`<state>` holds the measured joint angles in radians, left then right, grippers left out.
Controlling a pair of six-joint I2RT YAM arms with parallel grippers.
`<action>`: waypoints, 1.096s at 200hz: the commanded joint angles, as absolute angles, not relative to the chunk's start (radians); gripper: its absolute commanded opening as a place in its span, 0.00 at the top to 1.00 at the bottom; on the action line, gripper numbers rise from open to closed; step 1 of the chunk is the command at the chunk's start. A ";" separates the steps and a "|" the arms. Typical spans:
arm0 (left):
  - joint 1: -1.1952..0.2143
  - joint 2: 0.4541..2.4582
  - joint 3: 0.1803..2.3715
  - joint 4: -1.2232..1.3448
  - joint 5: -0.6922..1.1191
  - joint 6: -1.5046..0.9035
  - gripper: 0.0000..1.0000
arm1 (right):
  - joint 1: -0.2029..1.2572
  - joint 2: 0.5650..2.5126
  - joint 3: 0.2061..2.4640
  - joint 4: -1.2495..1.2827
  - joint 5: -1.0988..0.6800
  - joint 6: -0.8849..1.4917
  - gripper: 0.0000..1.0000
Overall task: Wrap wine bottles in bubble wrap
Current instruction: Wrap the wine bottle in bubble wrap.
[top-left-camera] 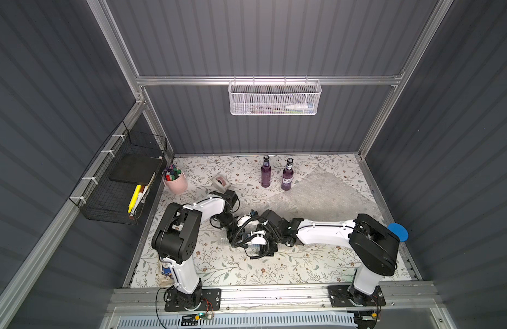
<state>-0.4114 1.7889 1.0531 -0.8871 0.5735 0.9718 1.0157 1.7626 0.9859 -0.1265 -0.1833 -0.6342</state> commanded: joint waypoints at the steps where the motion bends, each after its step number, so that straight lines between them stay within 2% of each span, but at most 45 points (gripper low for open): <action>1: -0.410 1.746 1.077 -0.937 0.623 0.983 0.14 | 1.020 1.805 0.997 -0.181 -0.177 -0.635 0.19; 23: -0.392 1.672 1.084 -0.952 0.623 0.977 0.01 | 1.020 1.823 1.007 -0.198 -0.180 -0.616 0.26; 50: -0.370 1.565 1.084 -1.000 0.515 0.954 0.01 | 1.017 1.821 1.014 -0.214 -0.227 -0.562 0.38; 76: -0.344 1.433 1.034 -0.973 0.429 0.882 0.01 | 1.011 1.835 1.014 -0.237 -0.284 -0.533 0.39; 93: -0.342 1.402 1.005 -0.956 0.445 0.868 0.01 | 1.009 1.831 0.994 -0.214 -0.283 -0.528 0.34; 118: -0.342 1.459 1.021 -0.976 0.440 0.888 0.00 | 1.007 1.795 0.988 -0.186 -0.277 -0.515 0.24; 189: -0.342 1.549 1.068 -0.940 0.367 0.922 0.01 | 0.974 1.527 0.912 -0.097 -0.350 -0.459 0.17; 219: -0.330 1.557 1.082 -0.904 0.284 0.811 0.01 | 0.962 1.544 0.891 -0.095 -0.326 -0.475 0.16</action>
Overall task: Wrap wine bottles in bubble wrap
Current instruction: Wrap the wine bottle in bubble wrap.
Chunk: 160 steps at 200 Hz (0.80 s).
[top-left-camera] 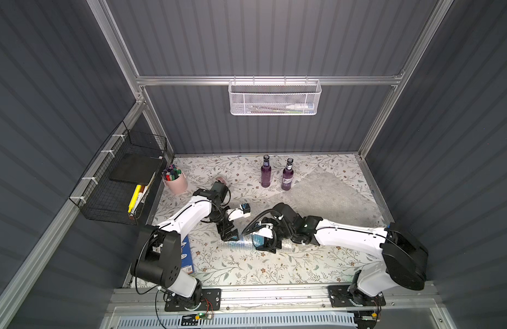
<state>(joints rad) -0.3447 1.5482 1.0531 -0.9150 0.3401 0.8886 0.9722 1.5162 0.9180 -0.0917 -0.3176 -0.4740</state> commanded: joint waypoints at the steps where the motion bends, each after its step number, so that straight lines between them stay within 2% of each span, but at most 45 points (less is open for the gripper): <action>1: -0.328 1.556 1.083 -0.904 0.286 0.809 0.01 | 0.962 1.548 0.891 -0.094 -0.325 -0.476 0.15; 35: -0.288 1.420 1.073 -0.873 0.329 0.752 0.01 | 0.962 1.648 0.950 -0.119 -0.349 -0.518 0.14; 82: -0.283 1.326 1.109 -0.993 0.303 0.733 0.01 | 0.963 1.758 0.993 -0.133 -0.331 -0.555 0.14; 131: -0.284 1.197 1.057 -1.086 0.326 0.829 0.01 | 0.957 1.822 1.029 -0.236 -0.388 -0.504 0.19; 160: -0.284 1.114 0.975 -1.084 0.318 0.914 0.00 | 0.930 1.865 1.084 -0.325 -0.477 -0.457 0.27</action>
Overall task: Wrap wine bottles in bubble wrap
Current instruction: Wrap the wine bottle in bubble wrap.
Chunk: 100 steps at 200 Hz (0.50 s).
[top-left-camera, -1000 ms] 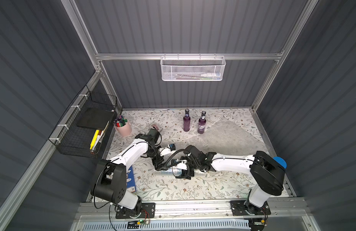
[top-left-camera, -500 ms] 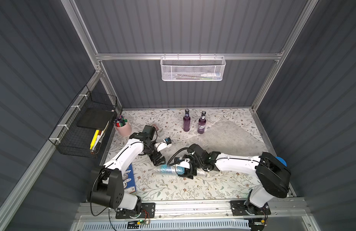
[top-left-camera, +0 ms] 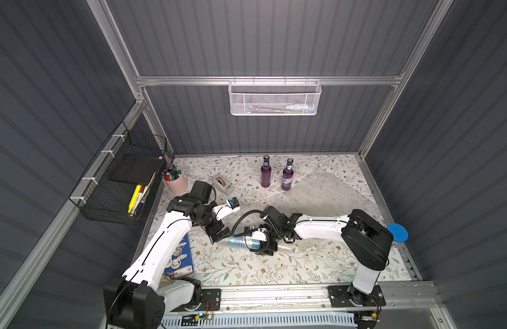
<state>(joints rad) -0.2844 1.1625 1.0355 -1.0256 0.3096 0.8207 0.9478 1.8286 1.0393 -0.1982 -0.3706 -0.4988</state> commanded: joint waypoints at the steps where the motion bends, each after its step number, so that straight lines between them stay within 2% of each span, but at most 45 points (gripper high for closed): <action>1: -0.284 1.111 0.974 -1.083 0.316 0.916 0.01 | 0.929 1.866 1.085 -0.328 -0.480 -0.456 0.27; 48: -0.328 1.011 0.863 -0.914 0.283 1.014 0.01 | 0.851 1.910 1.150 -0.439 -0.642 -0.419 0.41; 100: -0.592 1.001 0.720 -0.649 0.120 1.075 0.01 | 0.801 1.987 1.223 -0.543 -0.791 -0.386 0.45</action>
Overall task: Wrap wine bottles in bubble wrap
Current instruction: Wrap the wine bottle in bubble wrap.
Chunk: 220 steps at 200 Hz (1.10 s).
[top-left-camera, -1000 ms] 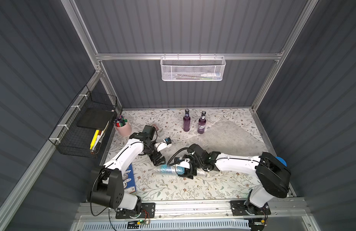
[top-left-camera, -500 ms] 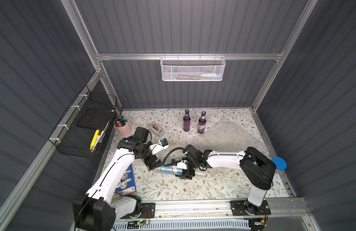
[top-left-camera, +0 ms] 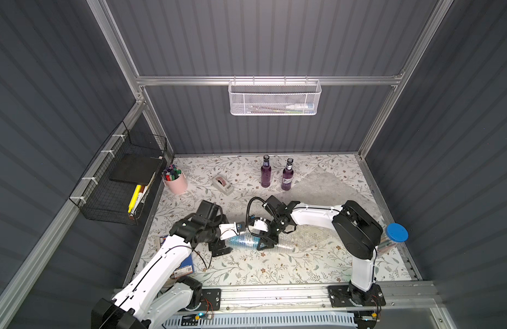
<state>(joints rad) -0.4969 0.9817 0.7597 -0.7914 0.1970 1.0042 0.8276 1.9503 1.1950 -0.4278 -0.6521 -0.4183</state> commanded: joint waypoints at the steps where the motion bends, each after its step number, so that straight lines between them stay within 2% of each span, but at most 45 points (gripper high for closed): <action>1: -0.597 1.004 0.718 -0.646 0.118 1.077 0.01 | 0.799 1.987 1.225 -0.544 -0.796 -0.386 0.45; 41: -0.701 1.131 0.667 -0.528 0.062 1.143 0.01 | 0.759 2.041 1.280 -0.619 -0.885 -0.401 0.47; 91: -0.724 1.299 0.640 -0.360 0.021 1.230 0.03 | 0.751 2.090 1.306 -0.657 -0.923 -0.416 0.47; 115: -0.726 1.362 0.630 -0.296 -0.022 1.244 0.12 | 0.741 2.100 1.309 -0.664 -0.940 -0.415 0.47; 149: -0.726 1.425 0.649 -0.262 -0.034 1.173 0.34 | 0.741 2.104 1.313 -0.670 -0.944 -0.416 0.44; 172: -0.726 1.439 0.667 -0.307 0.016 1.117 0.47 | 0.742 2.084 1.310 -0.664 -0.933 -0.406 0.30; 220: -0.707 1.486 0.715 -0.436 0.124 1.031 0.49 | 0.726 1.943 1.263 -0.632 -0.904 -0.362 0.23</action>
